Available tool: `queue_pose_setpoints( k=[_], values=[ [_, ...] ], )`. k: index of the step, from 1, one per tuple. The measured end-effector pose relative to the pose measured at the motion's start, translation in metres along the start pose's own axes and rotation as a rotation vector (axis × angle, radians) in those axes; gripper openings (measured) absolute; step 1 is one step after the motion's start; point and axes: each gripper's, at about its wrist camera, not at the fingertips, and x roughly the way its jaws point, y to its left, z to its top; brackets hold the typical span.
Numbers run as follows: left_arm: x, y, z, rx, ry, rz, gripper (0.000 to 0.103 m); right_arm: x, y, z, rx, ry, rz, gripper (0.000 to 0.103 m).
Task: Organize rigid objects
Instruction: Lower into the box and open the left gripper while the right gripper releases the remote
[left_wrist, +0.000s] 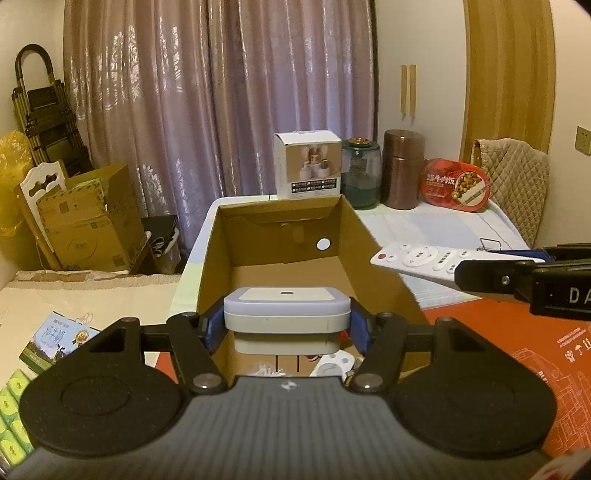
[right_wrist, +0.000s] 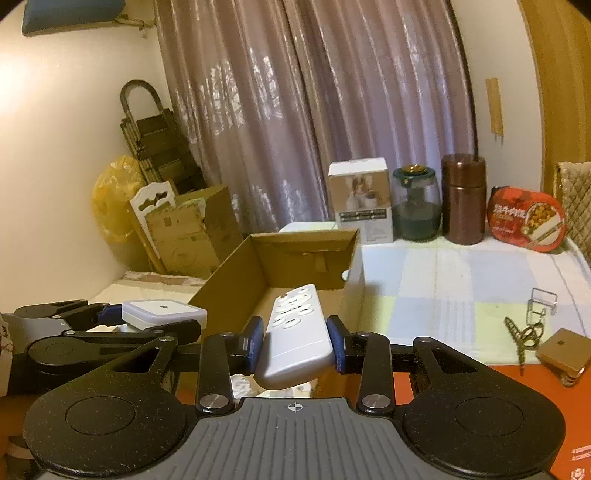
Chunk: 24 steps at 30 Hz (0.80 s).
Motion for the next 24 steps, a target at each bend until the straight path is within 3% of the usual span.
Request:
queue_pose_setpoints(
  k=[24],
  values=[
    [0.064,0.044,0.007,-0.001,0.097,-0.025,0.060,0.078,0.005,-0.003,0.071,0.134,0.015,0.034]
  ],
)
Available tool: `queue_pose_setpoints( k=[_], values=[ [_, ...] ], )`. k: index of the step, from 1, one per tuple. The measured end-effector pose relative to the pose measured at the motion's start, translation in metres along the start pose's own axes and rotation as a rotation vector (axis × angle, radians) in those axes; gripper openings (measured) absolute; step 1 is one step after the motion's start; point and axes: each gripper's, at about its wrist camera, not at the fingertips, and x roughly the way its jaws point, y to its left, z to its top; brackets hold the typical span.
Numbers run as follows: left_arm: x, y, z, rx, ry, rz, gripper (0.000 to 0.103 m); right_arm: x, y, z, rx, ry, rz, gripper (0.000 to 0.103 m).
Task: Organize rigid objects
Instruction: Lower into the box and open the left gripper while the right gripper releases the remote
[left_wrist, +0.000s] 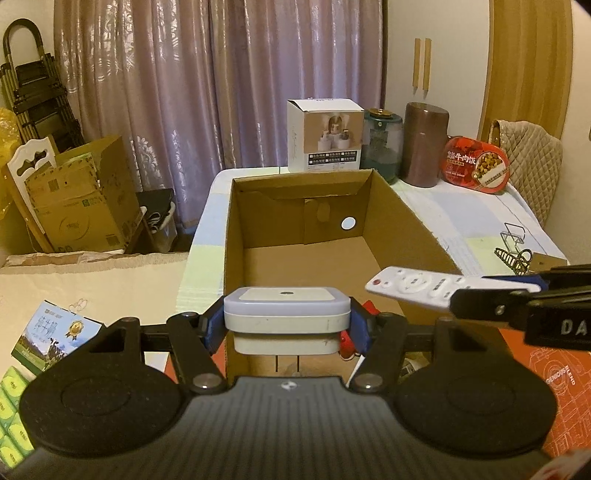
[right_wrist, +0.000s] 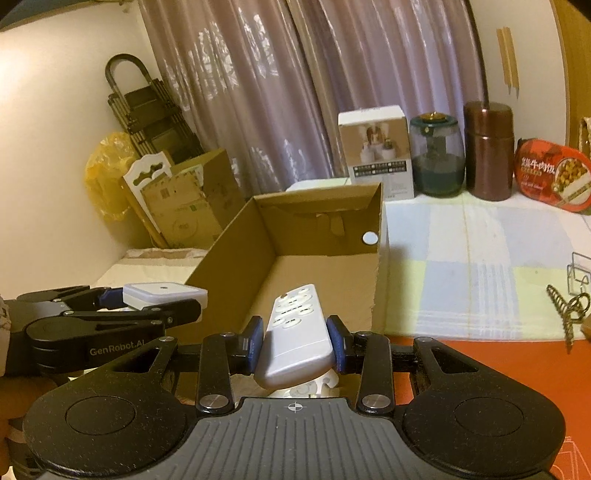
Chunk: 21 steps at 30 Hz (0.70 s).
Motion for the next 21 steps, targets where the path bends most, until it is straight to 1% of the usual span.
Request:
queue_pose_setpoints(
  k=[8,17,19,21],
  values=[
    [0.012,-0.001,-0.002,0.011,0.013,-0.012,0.060,0.018,0.000,-0.002,0.007,0.023,0.004,0.034],
    [0.024,-0.002,-0.003,0.022,0.037,-0.032,0.061,0.021,-0.001,-0.002,0.017,0.027,0.001,0.034],
    [0.028,-0.002,-0.004,0.014,0.055,-0.039,0.063,0.022,-0.001,-0.003,0.018,0.027,0.001,0.034],
    [0.026,-0.001,-0.005,0.007,0.046,-0.029,0.063,0.021,-0.001,-0.003,0.020,0.027,0.002,0.034]
  ],
)
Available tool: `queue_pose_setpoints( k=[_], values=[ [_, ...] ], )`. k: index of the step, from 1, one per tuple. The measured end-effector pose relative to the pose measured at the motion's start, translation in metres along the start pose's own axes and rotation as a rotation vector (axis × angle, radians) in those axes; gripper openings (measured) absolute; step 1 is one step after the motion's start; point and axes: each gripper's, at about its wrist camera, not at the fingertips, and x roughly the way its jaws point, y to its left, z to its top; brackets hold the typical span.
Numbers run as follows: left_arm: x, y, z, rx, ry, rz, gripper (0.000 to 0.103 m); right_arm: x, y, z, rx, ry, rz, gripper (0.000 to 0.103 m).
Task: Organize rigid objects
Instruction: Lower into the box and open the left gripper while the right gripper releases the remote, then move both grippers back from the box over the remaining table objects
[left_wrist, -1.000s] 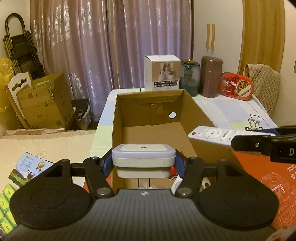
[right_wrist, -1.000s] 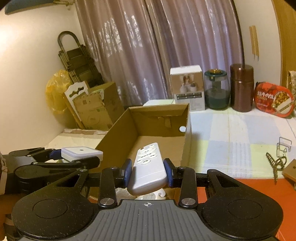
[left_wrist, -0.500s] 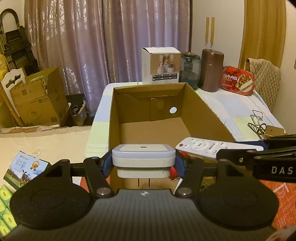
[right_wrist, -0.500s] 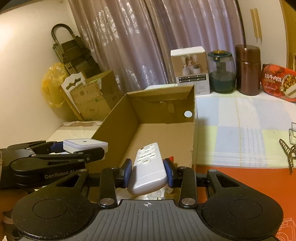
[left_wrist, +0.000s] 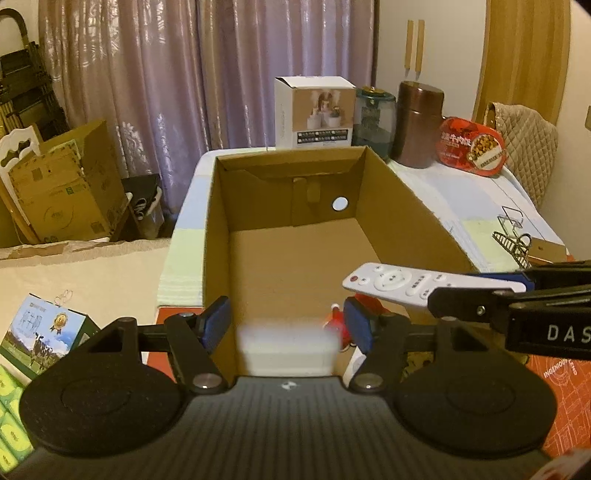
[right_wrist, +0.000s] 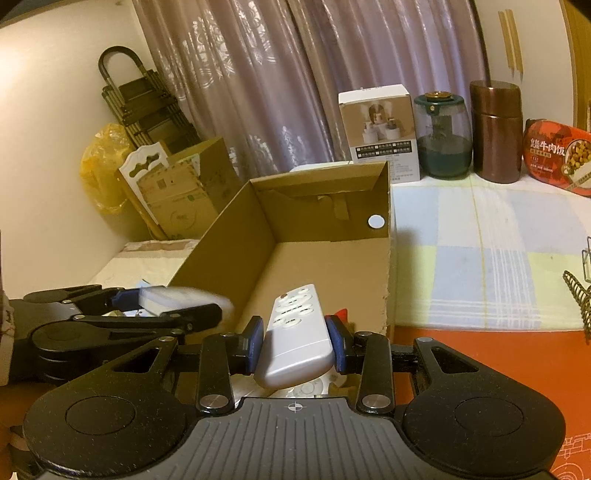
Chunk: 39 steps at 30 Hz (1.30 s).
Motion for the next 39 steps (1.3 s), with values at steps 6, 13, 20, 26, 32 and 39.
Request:
queue_pose_setpoints(
  k=[6,13,20,26,32,39],
  values=[
    [-0.012,0.006,0.000,-0.021,-0.026,0.019,0.063,0.000,-0.001,-0.002,0.003,0.004,0.001,0.034],
    [-0.021,0.009,0.000,-0.025,-0.034,0.020,0.063,0.000,0.001,-0.006,0.008,0.013,0.007,0.034],
    [-0.024,0.008,-0.001,-0.030,-0.039,0.014,0.063,-0.001,0.001,-0.006,0.027,0.004,0.011,0.031],
    [-0.024,0.007,-0.001,-0.029,-0.042,0.015,0.063,-0.003,-0.004,-0.004,0.050,-0.009,0.020,0.031],
    [-0.028,0.001,-0.003,-0.031,-0.043,0.006,0.063,-0.008,-0.011,-0.009,0.056,0.000,0.012,0.032],
    [-0.043,-0.009,-0.004,-0.033,-0.054,0.003,0.063,-0.029,-0.010,-0.010,0.040,-0.025,0.005,0.031]
  ],
)
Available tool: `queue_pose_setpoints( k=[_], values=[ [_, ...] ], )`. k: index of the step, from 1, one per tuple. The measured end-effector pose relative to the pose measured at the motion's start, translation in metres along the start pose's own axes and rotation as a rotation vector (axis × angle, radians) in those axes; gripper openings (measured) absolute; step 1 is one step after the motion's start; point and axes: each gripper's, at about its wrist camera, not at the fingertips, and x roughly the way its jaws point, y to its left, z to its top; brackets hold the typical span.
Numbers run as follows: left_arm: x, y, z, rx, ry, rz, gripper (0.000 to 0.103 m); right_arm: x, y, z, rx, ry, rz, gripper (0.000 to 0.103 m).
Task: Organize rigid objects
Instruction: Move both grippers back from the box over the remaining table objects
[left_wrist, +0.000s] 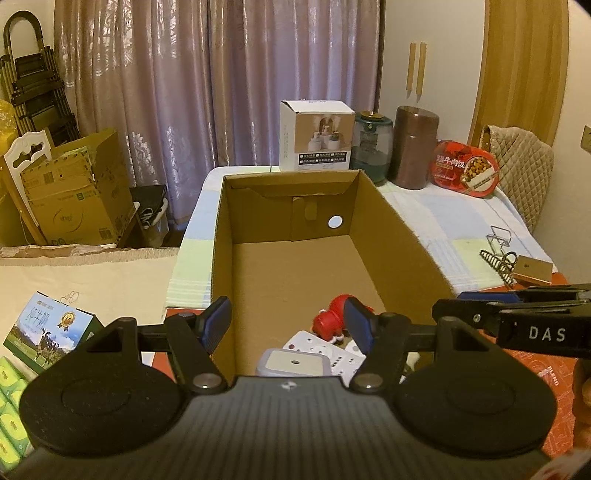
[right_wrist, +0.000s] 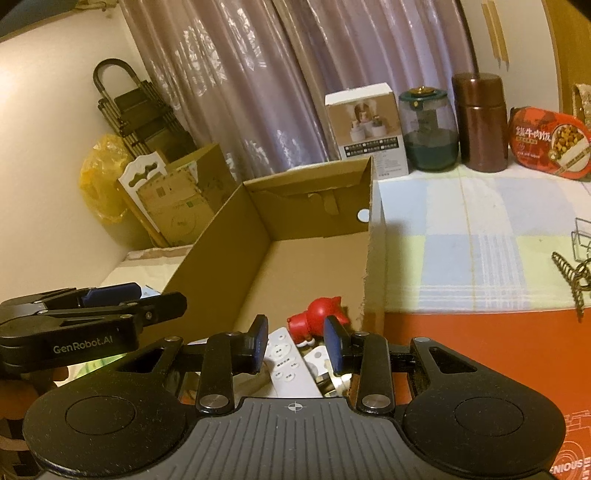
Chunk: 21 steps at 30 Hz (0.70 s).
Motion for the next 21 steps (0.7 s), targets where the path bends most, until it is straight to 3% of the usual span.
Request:
queue_pose_setpoints(
  k=[8,21],
  values=[
    [-0.028,-0.022,0.002,0.002,-0.031,-0.022,0.063,-0.049,0.000,-0.004,-0.065,-0.062,-0.022,0.032],
    [-0.079,-0.088,-0.001,0.002,-0.063,-0.105,0.063,-0.143,-0.039,-0.021,-0.060,-0.128,-0.100,0.032]
  ],
)
